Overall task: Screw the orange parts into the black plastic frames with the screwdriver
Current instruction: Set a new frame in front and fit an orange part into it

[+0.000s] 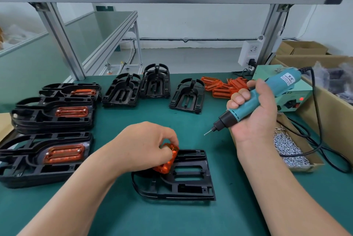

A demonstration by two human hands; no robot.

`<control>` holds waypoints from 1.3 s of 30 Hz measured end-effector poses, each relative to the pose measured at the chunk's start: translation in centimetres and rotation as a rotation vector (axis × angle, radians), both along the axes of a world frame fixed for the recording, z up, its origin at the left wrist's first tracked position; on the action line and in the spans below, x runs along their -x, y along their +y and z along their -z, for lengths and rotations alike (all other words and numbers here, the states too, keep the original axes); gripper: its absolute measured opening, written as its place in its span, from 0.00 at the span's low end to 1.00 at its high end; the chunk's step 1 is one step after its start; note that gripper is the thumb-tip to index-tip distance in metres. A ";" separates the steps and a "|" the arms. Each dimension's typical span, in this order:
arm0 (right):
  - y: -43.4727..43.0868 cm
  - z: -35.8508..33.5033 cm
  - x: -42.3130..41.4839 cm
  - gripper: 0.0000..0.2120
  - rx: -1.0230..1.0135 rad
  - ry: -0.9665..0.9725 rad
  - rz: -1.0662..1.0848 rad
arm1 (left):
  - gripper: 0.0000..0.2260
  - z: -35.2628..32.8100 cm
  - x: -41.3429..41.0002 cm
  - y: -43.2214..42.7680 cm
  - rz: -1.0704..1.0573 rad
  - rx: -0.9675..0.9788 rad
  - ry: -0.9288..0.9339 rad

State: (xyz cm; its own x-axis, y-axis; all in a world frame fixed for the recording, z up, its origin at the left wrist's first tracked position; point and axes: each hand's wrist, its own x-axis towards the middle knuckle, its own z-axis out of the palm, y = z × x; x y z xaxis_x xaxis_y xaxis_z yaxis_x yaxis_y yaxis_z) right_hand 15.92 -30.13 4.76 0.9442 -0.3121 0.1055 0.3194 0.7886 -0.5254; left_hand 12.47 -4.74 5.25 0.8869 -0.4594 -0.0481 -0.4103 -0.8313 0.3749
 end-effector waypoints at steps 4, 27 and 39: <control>-0.1 0.0 0.0 0.08 -0.011 -0.001 -0.003 | 0.05 -0.1 -0.2 0.3 -0.005 0.064 0.053; -0.1 0.1 0.0 0.08 0.012 0.011 0.013 | 0.18 -1.8 2.5 -1.4 -0.118 -0.252 -0.057; -0.1 0.1 0.0 0.08 0.014 0.004 0.009 | 0.15 -1.4 2.6 -1.7 0.139 -0.145 -0.105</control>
State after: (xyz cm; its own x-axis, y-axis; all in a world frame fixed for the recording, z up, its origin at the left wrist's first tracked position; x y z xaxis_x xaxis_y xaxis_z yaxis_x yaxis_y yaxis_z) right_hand 15.92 -30.25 4.65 0.9416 -0.3193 0.1064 0.3246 0.7780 -0.5378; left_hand 9.83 -6.49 6.65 0.8190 -0.5729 -0.0330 -0.5555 -0.8060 0.2045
